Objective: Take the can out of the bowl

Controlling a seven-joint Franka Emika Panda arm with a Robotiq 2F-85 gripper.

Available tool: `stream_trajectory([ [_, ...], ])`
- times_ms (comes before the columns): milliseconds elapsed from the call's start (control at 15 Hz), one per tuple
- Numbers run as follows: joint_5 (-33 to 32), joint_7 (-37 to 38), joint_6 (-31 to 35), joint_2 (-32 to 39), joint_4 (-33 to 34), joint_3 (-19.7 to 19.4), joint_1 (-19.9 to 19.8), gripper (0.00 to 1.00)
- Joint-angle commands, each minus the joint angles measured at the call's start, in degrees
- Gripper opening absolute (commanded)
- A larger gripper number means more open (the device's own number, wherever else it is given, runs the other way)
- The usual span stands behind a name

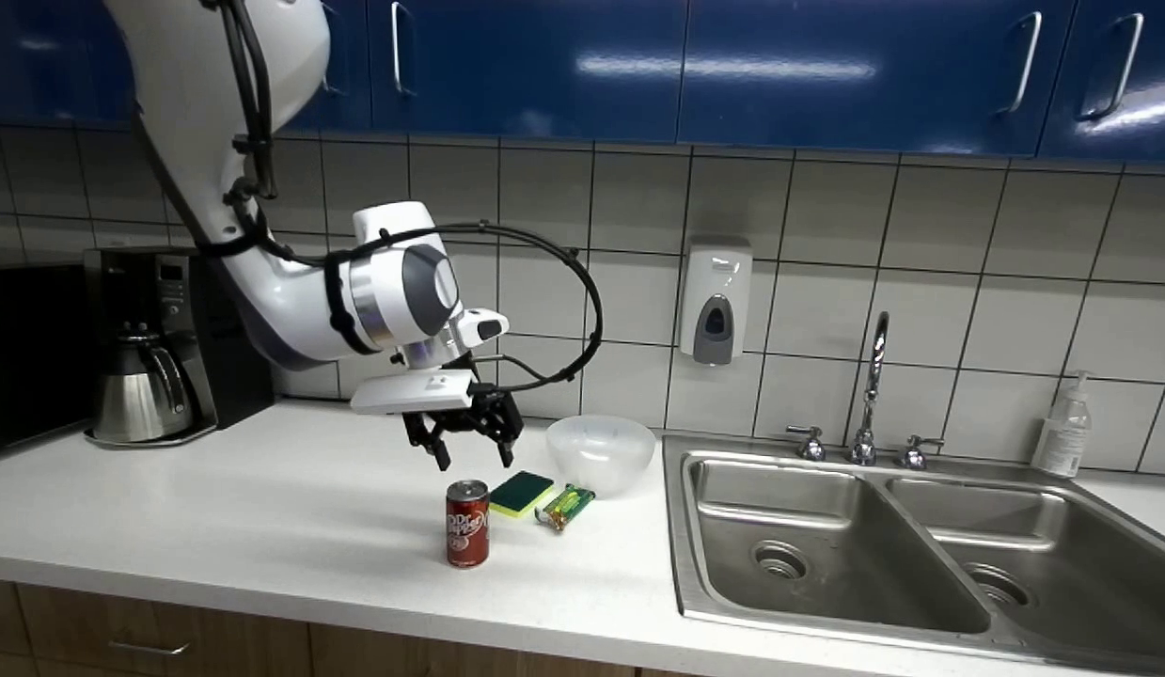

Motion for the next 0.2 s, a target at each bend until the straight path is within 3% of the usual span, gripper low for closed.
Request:
stream_trajectory([
  [0,-0.3,-0.3,-3.4,-1.5,0.7,4.2,-4.2,1.00],
  [133,-0.1,-1.1,-6.9,-3.6,1.2,5.3,-5.3,1.00],
])
